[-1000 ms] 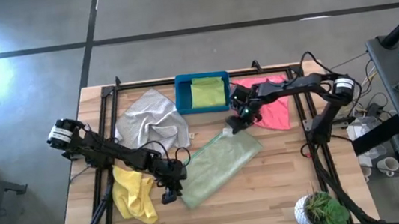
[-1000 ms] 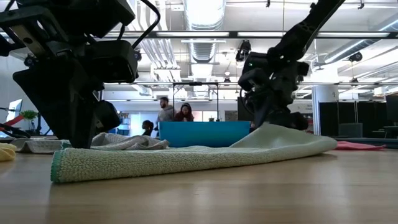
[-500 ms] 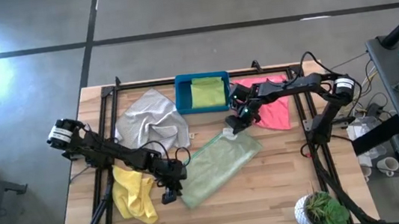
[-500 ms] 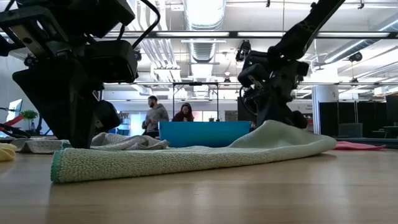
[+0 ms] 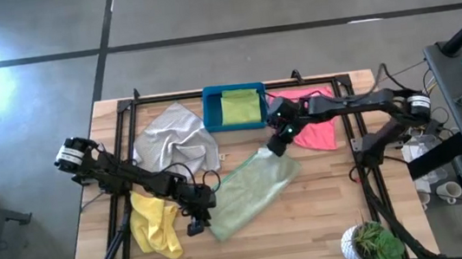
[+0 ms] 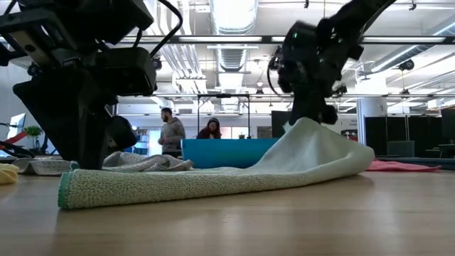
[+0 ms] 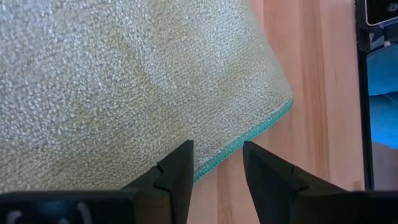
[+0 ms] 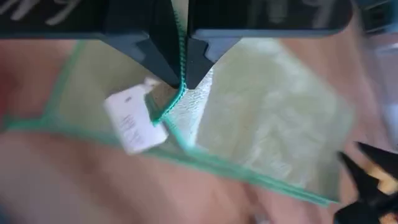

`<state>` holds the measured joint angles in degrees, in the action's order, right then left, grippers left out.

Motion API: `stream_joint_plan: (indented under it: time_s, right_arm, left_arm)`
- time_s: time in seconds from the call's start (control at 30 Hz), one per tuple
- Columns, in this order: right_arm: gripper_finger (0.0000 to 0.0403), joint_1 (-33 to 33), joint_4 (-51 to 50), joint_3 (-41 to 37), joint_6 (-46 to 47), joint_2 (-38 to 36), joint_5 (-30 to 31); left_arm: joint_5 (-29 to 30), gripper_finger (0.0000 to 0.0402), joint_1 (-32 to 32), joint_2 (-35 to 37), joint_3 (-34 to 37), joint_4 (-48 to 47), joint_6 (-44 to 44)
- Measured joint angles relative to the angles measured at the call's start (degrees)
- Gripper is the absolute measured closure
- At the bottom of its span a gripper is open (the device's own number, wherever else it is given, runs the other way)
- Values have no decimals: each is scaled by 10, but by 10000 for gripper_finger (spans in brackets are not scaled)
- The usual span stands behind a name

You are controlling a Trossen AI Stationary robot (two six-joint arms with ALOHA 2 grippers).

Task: Fold microfiber towels
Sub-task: Fold the green microfiber cloth

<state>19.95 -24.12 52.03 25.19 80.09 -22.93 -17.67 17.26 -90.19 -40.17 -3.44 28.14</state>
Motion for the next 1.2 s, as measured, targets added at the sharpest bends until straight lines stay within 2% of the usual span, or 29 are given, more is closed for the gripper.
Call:
stream_joint_plan:
  time_s: [0.13, 0.23, 0.5, 0.7, 0.93, 1.03, 1.2]
  right_arm:
    - [394, -34, -8, -8, -46, -26, 136]
    - [394, -47, -6, -23, -56, -37, 185]
    - [394, -42, 23, -76, 0, 2, 193]
    - [394, -42, 83, -76, 8, 49, 199]
    - [392, -42, 85, -72, 18, 66, 200]
    - [380, -42, 77, -68, 19, 64, 198]
    - [335, -42, 50, -37, 34, 60, 195]
  left_arm:
    - [0, 279, 0, 0, 3, 0, 0]
    - [0, 279, 0, 0, 3, 0, 9]
    - [4, 279, -3, 0, 5, 0, 15]
    - [6, 279, -8, 0, 7, 0, 15]
    - [6, 279, -8, 0, 14, 1, 30]
    - [6, 279, -8, 0, 23, 10, 31]
    - [5, 279, -7, 0, 31, 36, 44]
